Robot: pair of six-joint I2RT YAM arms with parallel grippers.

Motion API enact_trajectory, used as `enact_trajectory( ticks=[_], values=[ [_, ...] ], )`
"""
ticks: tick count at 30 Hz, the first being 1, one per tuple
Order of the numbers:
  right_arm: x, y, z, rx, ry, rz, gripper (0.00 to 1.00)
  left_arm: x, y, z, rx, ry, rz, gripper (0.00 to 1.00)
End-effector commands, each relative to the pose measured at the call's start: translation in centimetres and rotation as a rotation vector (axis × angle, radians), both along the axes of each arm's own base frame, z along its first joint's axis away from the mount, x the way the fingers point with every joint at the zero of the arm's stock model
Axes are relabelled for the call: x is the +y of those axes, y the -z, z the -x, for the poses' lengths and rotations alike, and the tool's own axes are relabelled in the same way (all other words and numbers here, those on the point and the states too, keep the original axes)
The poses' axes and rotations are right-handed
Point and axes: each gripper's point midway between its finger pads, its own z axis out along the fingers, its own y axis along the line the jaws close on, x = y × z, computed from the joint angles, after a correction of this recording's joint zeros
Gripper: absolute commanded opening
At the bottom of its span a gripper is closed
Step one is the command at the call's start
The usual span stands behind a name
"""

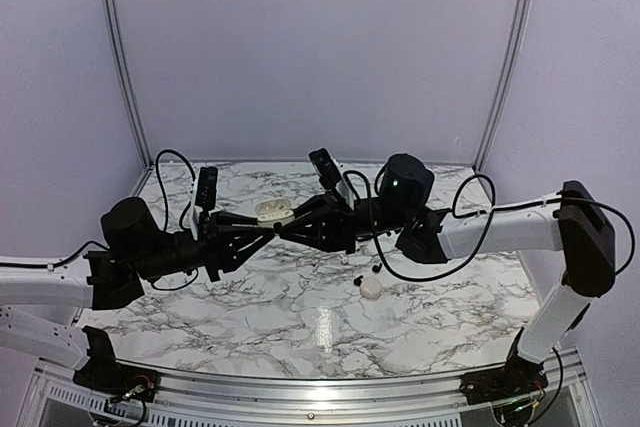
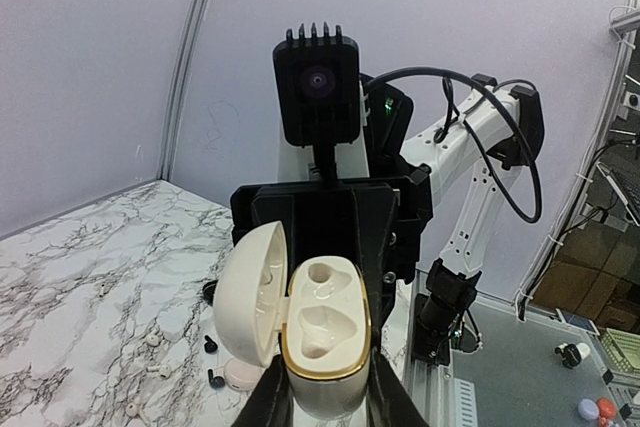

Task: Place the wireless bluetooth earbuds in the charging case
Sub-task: Pass from the left arm to the right, then pass from the right arm to the left

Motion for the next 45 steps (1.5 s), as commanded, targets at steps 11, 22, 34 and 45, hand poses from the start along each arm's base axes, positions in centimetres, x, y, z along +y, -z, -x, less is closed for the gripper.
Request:
enact_trajectory(
  ticks=[11, 22, 34, 45],
  values=[
    [-0.5, -2.7, 0.1, -0.032, 0.005, -0.068, 0.01, -0.2, -1.6, 0.3, -0.036, 0.021, 0.009, 0.43],
    [0.0, -2.5, 0.8, -0.025, -0.002, -0.083, 0.01, -0.2, -2.7, 0.0, -0.058, 0.002, 0.033, 0.40],
    [0.2, -1.8, 0.8, -0.016, 0.006, -0.073, 0.01, 0.2, -3.3, -0.6, -0.064, -0.042, 0.050, 0.40],
    [0.2, -1.6, 0.8, -0.011, 0.011, -0.070, 0.01, 0.2, -3.1, -0.7, -0.051, -0.048, 0.050, 0.41]
  ],
)
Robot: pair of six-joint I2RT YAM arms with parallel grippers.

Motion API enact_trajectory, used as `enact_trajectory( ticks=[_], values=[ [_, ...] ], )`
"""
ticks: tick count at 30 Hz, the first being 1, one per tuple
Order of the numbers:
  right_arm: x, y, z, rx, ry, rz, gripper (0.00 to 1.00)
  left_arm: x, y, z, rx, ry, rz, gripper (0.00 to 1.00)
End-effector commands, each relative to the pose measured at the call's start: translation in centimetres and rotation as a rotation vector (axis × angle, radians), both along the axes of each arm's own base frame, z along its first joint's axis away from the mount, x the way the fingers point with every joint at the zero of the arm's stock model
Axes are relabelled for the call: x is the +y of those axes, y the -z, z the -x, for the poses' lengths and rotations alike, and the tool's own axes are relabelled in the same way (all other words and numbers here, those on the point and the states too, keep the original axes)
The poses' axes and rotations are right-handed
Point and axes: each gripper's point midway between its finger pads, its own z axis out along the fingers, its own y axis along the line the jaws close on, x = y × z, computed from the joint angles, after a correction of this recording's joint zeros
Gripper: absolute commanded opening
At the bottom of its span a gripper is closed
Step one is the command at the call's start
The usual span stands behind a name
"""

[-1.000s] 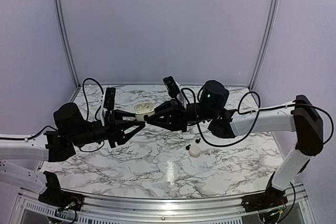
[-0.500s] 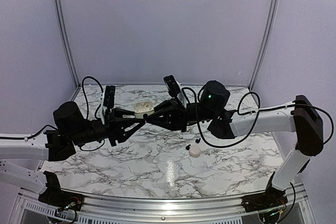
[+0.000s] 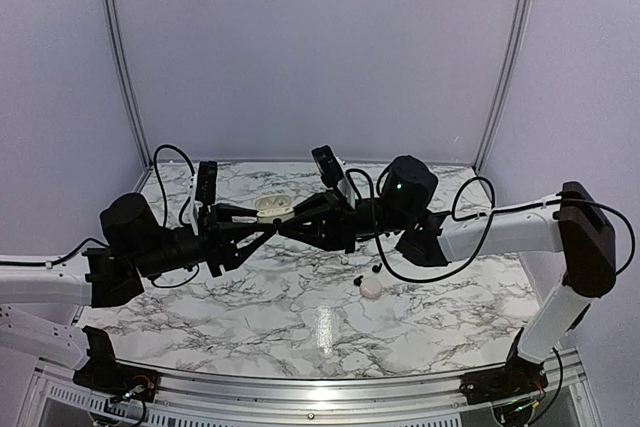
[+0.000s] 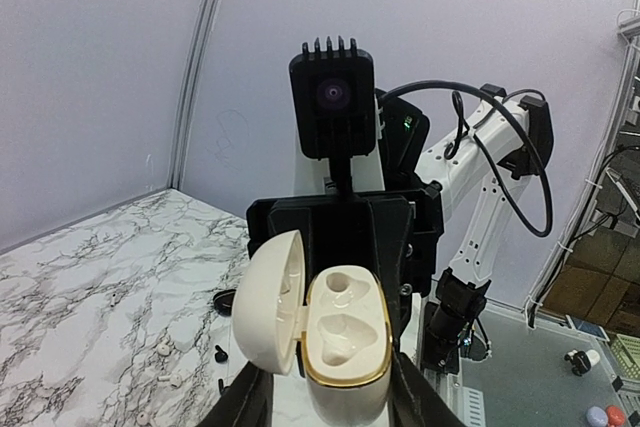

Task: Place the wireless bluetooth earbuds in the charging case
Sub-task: Pass from the right arm to the left

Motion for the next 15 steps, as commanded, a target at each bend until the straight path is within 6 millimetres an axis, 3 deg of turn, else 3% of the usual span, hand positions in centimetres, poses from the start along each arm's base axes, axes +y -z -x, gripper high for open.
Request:
enact_trajectory(
  ticks=[1, 15],
  values=[
    [0.13, -0.71, 0.39, -0.014, -0.002, -0.029, 0.01, 0.13, -2.23, 0.06, -0.033, -0.004, 0.050, 0.41],
    [0.52, -0.27, 0.38, 0.000, -0.008, -0.028, 0.01, -0.03, -2.14, -0.08, -0.035, -0.005, 0.049, 0.36]
  ],
)
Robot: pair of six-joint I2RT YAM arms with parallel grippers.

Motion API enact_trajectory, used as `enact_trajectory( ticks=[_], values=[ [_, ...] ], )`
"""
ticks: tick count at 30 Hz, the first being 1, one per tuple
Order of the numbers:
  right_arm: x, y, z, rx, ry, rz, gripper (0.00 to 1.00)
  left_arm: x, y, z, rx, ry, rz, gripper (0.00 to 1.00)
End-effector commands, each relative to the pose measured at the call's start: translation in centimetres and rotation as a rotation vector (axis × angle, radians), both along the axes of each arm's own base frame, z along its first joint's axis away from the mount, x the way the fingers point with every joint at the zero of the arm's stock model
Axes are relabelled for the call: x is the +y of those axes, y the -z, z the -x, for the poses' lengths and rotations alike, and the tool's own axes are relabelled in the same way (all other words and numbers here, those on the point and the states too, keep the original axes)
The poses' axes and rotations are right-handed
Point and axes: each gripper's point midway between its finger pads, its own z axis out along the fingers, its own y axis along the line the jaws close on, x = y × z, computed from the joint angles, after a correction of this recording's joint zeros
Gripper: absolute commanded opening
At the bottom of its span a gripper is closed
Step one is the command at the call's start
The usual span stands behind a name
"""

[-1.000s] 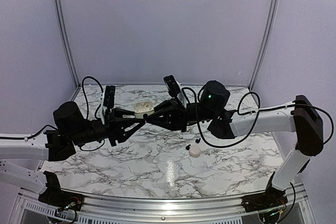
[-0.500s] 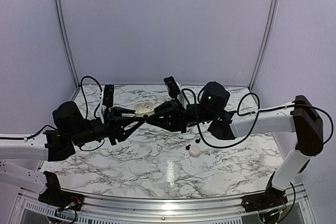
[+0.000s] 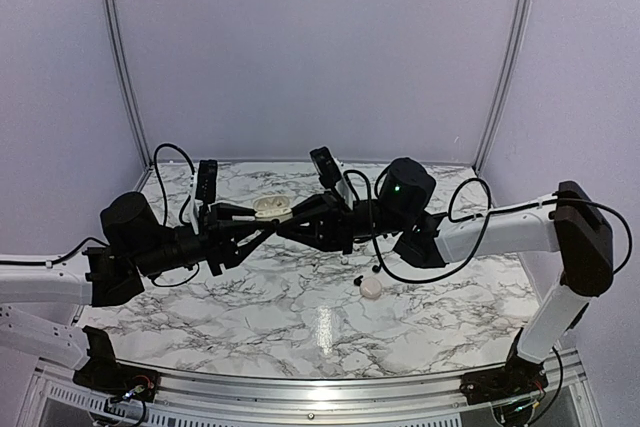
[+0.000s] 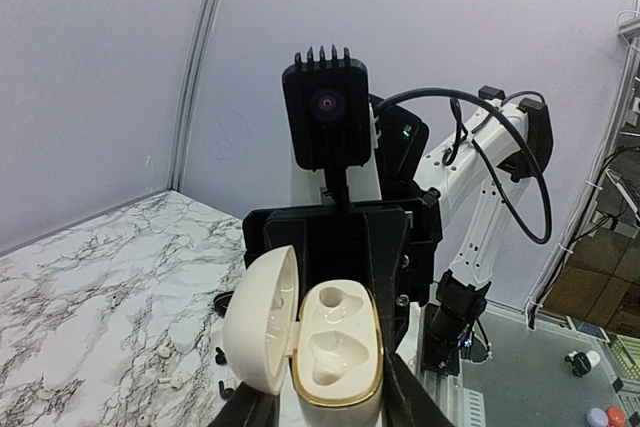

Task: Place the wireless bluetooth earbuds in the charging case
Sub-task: Pass from the right arm to the left

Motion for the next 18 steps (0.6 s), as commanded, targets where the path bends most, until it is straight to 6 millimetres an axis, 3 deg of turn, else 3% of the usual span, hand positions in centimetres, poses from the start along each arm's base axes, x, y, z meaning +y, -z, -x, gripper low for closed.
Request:
enact_trajectory(
  ticks=[1, 4, 11, 18],
  values=[
    [0.18, -0.51, 0.47, -0.012, -0.011, -0.025, 0.01, 0.07, -2.06, -0.05, -0.034, -0.007, 0.049, 0.36],
    [0.20, -0.58, 0.50, -0.013, -0.011, -0.026, 0.01, 0.09, -1.99, -0.06, -0.034, -0.008, 0.048, 0.33],
    [0.28, -0.56, 0.36, -0.011, -0.008, -0.020, 0.06, 0.16, -2.00, 0.11, -0.053, -0.004, 0.045, 0.13],
    [-0.40, -0.72, -0.46, 0.009, -0.003, -0.018, 0.33, 0.63, -1.31, 0.43, -0.077, -0.008, 0.028, 0.07]
  ],
)
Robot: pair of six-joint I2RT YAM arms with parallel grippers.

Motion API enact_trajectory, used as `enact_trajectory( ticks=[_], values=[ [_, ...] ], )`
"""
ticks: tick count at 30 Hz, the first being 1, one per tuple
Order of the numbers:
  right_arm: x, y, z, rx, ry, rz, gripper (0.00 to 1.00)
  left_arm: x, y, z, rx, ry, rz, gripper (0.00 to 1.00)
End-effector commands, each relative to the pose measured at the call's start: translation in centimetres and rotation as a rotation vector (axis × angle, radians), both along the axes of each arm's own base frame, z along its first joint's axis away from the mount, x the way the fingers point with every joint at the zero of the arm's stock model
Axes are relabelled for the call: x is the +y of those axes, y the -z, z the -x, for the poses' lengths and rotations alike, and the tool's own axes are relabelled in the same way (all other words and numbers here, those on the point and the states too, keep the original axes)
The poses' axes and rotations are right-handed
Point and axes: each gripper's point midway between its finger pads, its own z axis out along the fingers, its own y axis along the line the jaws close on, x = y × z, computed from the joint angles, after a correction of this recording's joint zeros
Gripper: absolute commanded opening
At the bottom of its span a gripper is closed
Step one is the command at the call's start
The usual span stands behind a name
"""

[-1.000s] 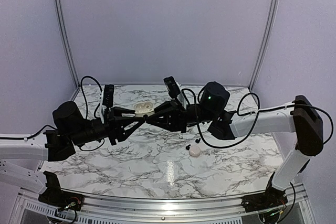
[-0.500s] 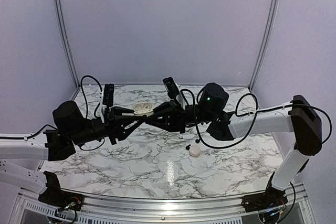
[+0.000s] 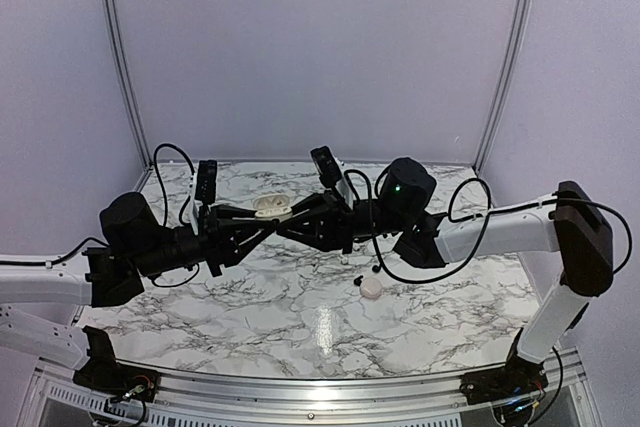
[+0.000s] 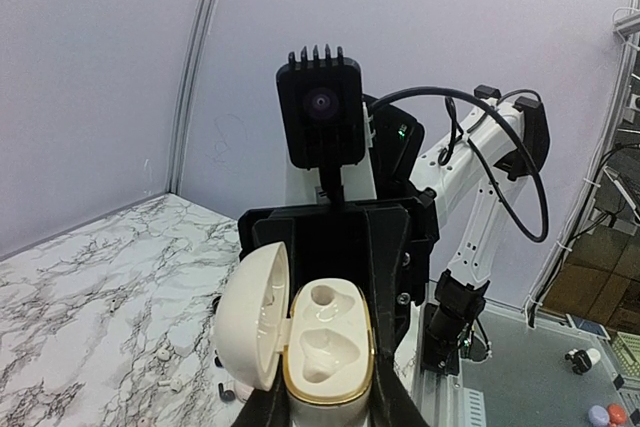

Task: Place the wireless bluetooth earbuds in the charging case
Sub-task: Pass from the right arm to the left, then pick up the left earbud from the center of the board.

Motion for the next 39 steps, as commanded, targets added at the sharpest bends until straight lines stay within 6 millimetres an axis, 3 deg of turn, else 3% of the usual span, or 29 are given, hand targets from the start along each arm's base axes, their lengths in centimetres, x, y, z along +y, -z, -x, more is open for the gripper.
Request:
enact_trajectory(
  ticks=[1, 7, 10, 15, 26, 33, 39],
  values=[
    [-0.5, -0.6, -0.4, 0.013, -0.007, -0.012, 0.35, 0.7, -1.0, 0.3, -0.072, -0.014, 0.021, 0.07],
    [-1.4, -1.1, -1.3, 0.014, 0.016, 0.000, 0.69, 0.8, -0.2, 1.0, -0.097, 0.011, 0.001, 0.04],
    [-1.4, -1.0, -2.0, 0.007, 0.052, 0.033, 0.77, 0.8, 0.3, 1.4, -0.106, 0.030, -0.012, 0.03],
    [-0.7, -0.9, -2.7, 0.004, 0.071, 0.073, 0.78, 0.5, 1.0, 1.9, -0.103, 0.066, -0.032, 0.03],
    [0.6, 0.9, -5.7, 0.074, 0.183, 0.195, 0.69, 0.0, 2.4, 1.8, -0.103, 0.079, -0.073, 0.02],
    [-0.1, 0.8, -6.3, 0.075, 0.197, 0.215, 0.68, 0.2, 3.0, 1.3, -0.107, 0.045, -0.098, 0.02],
    [-2.4, -0.8, -6.3, 0.034, 0.199, 0.171, 0.71, 0.7, 4.1, 0.4, -0.075, -0.010, -0.116, 0.02]
  ],
)
